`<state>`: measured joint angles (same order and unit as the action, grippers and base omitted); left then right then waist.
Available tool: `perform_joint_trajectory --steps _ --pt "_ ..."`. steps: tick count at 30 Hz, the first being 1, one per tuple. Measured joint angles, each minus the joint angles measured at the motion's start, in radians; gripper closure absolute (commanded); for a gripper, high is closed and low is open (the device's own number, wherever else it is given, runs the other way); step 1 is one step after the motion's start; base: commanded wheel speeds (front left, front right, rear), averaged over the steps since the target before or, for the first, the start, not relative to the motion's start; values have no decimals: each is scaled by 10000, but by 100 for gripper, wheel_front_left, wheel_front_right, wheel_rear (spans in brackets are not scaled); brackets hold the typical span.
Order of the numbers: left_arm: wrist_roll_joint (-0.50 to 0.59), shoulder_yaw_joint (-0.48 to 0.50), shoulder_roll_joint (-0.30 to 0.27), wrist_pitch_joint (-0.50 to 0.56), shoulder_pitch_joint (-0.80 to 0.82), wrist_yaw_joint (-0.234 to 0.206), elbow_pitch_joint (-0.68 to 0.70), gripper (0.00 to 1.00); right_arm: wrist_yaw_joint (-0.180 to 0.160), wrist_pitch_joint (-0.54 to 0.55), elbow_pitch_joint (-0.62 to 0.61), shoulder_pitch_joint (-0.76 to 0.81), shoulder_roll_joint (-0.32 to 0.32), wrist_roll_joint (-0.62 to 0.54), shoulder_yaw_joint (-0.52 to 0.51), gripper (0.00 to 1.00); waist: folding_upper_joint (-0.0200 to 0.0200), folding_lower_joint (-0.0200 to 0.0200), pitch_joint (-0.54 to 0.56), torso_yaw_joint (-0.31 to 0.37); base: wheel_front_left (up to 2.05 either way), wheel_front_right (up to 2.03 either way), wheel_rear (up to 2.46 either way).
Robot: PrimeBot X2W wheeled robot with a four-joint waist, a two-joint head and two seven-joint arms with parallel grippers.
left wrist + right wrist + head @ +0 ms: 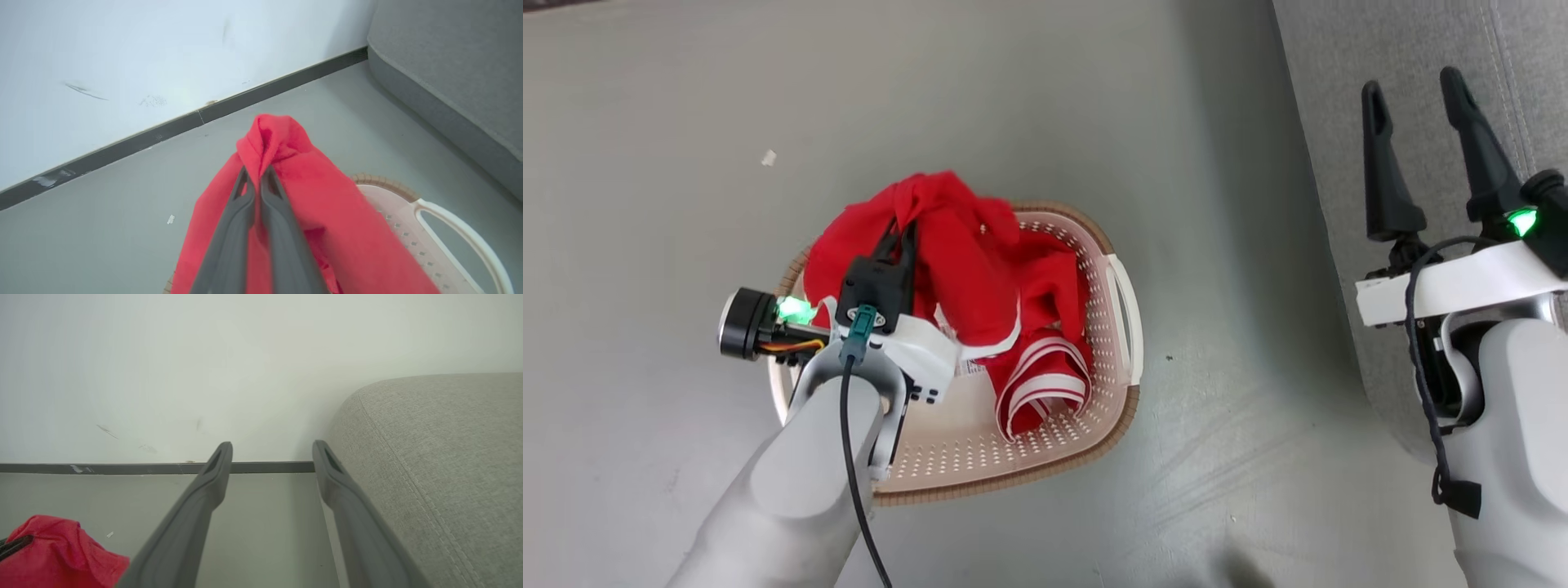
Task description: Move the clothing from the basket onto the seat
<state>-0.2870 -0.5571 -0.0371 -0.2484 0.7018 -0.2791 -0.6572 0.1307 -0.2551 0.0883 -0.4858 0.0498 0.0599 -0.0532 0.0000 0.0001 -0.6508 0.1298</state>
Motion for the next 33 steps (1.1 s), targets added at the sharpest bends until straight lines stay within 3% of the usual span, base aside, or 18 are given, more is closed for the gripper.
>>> perform_joint_trajectory --steps 18,33 --pt "2 600 -744 -10 -800 44 2454 100 0 0 370 959 270 31 276 0 0 0 1664 -528 0 0 0" --pt "-353 754 -1337 -12 -1005 951 3475 100 0 0 401 1639 479 339 1083 0 0 -1 3153 -640 0 0 0"
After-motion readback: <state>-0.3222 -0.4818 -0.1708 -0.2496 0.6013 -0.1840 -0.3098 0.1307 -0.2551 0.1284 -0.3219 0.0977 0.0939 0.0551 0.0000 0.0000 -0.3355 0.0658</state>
